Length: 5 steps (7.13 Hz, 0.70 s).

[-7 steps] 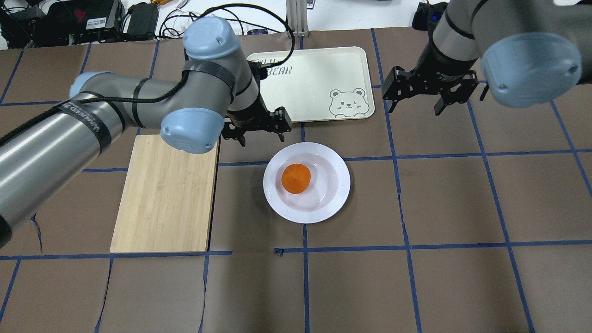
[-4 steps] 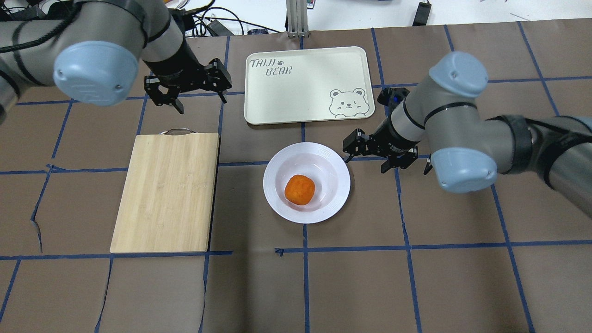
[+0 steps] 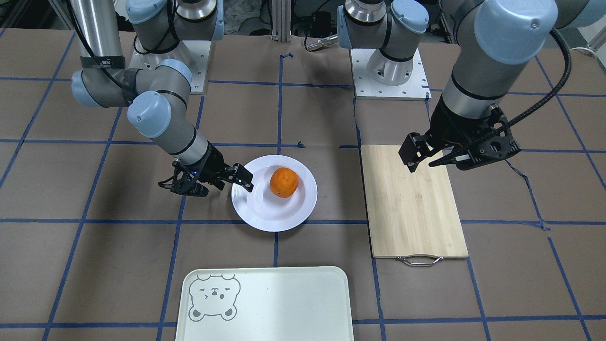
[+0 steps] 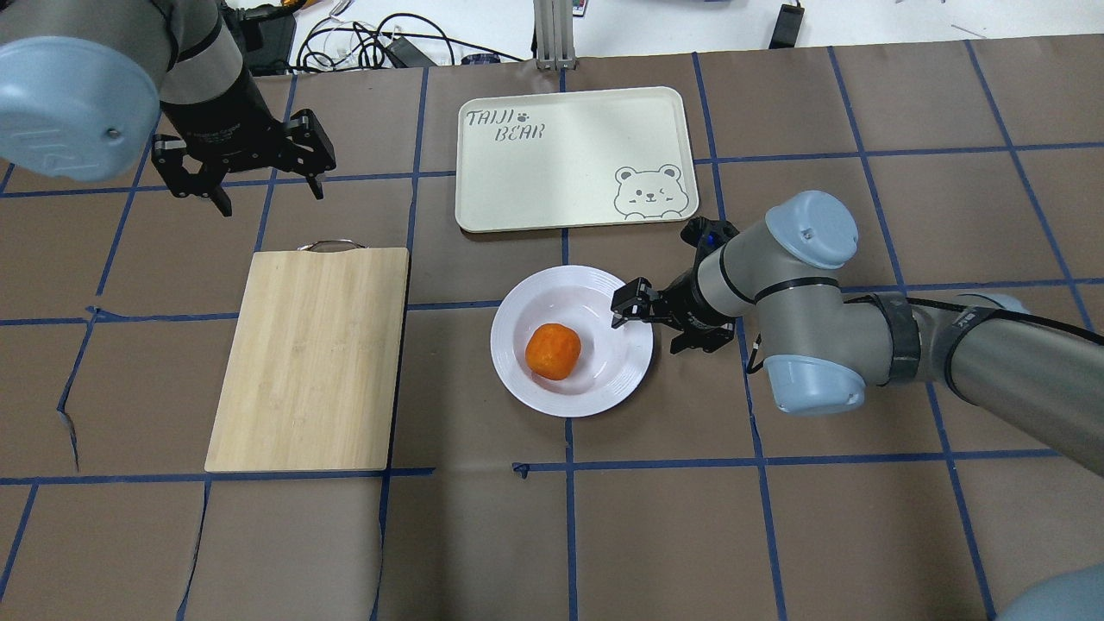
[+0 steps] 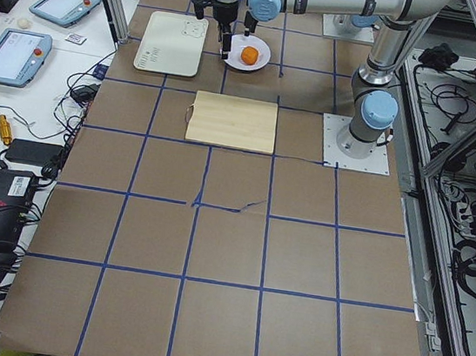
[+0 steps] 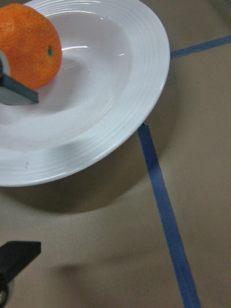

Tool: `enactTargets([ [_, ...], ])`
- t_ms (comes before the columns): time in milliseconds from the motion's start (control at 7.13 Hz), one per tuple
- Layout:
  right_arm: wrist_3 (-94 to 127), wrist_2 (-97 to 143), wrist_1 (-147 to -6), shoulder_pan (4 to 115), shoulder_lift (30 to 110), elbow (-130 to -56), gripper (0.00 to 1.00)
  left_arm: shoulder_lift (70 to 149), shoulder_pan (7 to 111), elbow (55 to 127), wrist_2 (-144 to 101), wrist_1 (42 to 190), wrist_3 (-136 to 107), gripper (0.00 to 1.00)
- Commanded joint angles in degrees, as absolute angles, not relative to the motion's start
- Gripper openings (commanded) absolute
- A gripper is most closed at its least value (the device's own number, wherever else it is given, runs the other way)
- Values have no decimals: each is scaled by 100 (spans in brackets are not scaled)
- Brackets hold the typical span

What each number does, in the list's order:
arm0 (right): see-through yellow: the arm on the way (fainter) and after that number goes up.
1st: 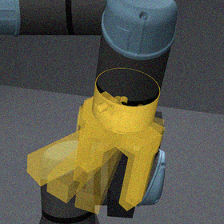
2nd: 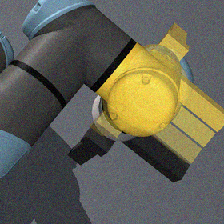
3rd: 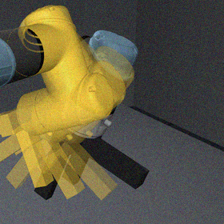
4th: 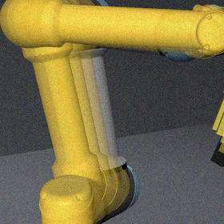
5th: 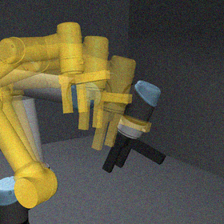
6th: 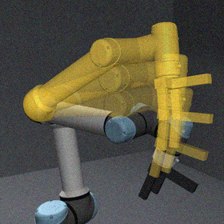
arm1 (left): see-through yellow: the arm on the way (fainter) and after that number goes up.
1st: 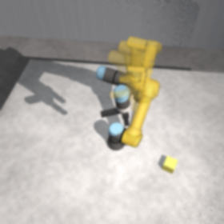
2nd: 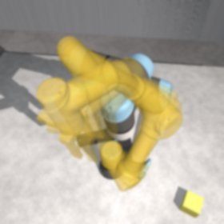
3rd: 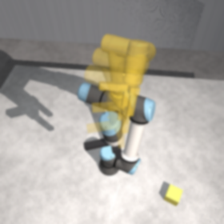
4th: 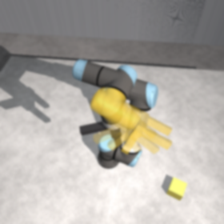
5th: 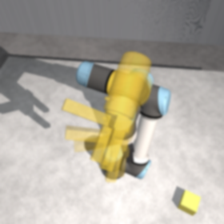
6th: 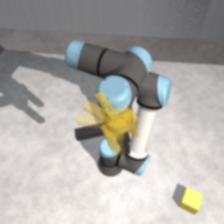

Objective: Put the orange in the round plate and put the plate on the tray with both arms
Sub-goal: 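Grip the white plate rim with the right gripper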

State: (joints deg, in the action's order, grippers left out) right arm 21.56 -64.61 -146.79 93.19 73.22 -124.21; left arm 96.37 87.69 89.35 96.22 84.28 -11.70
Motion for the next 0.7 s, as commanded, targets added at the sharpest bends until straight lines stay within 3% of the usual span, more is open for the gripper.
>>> enactTargets([
  [0,2593,-6425,-14880,9580,7216,-12436,100,9406,8807,8965,9319,8507,-697,100],
  [561,2715,-6539,-14950,9580,7181,-12471,98,9220,8807,8974,9281,8613,-685,100],
])
